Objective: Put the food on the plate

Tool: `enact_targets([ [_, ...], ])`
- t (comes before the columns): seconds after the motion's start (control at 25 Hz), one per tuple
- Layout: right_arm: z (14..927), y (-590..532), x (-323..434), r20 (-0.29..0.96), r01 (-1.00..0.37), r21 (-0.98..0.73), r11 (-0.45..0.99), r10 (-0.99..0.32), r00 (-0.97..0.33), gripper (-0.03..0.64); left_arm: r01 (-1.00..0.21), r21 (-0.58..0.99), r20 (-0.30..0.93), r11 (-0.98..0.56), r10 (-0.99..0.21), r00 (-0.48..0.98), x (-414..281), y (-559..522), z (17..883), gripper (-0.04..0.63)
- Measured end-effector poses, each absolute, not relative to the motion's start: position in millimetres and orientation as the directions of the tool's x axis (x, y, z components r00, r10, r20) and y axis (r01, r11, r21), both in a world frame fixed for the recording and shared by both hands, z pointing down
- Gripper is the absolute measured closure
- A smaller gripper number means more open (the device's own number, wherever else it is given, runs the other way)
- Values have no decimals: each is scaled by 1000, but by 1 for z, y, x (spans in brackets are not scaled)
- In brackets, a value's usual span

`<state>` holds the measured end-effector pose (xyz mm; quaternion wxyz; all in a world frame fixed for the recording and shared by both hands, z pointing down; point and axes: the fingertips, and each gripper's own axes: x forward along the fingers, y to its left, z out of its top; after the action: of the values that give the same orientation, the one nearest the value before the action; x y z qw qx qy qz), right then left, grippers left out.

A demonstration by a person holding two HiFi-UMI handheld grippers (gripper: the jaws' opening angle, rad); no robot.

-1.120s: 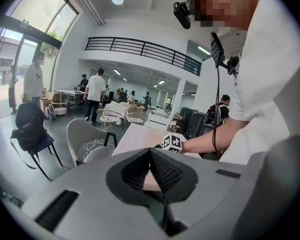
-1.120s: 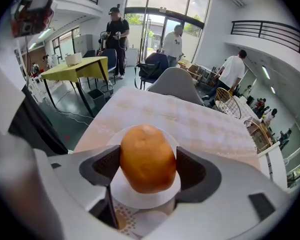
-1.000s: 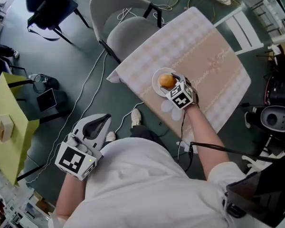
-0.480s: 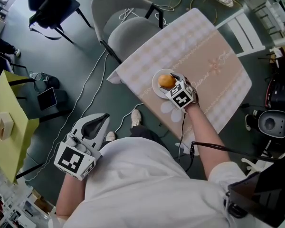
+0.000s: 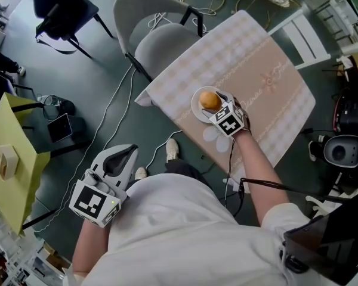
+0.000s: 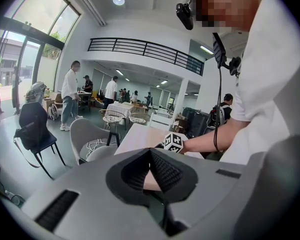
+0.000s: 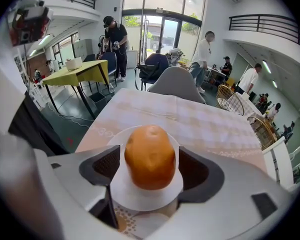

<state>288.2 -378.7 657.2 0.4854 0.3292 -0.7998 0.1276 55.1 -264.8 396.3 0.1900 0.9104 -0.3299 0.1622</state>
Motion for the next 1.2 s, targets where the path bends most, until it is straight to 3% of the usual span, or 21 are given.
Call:
enact_targets([
  [0.68, 586, -321, 276, 788, -760, 247, 601, -581, -204, 255, -562, 222, 360, -797, -469, 806, 10, -216, 383, 586],
  [0.72, 580, -312, 272, 780, -769, 254, 587, -594, -196, 266, -554, 223, 355, -803, -462, 813, 5, -211, 383, 586],
  [0.92, 556, -261, 238, 738, -813, 257, 523, -649, -184, 539, -514, 216, 339, -830, -430, 837, -27, -184, 388, 586],
  [1.0, 551, -237, 218, 731, -827, 237, 510, -654, -194, 576, -493, 216, 336, -843, -410, 848, -41, -173, 392, 586],
  [1.2, 530, -177, 168, 695, -853, 208, 478, -686, -215, 598, -433, 220, 342, -874, -346, 874, -64, -143, 401, 586],
])
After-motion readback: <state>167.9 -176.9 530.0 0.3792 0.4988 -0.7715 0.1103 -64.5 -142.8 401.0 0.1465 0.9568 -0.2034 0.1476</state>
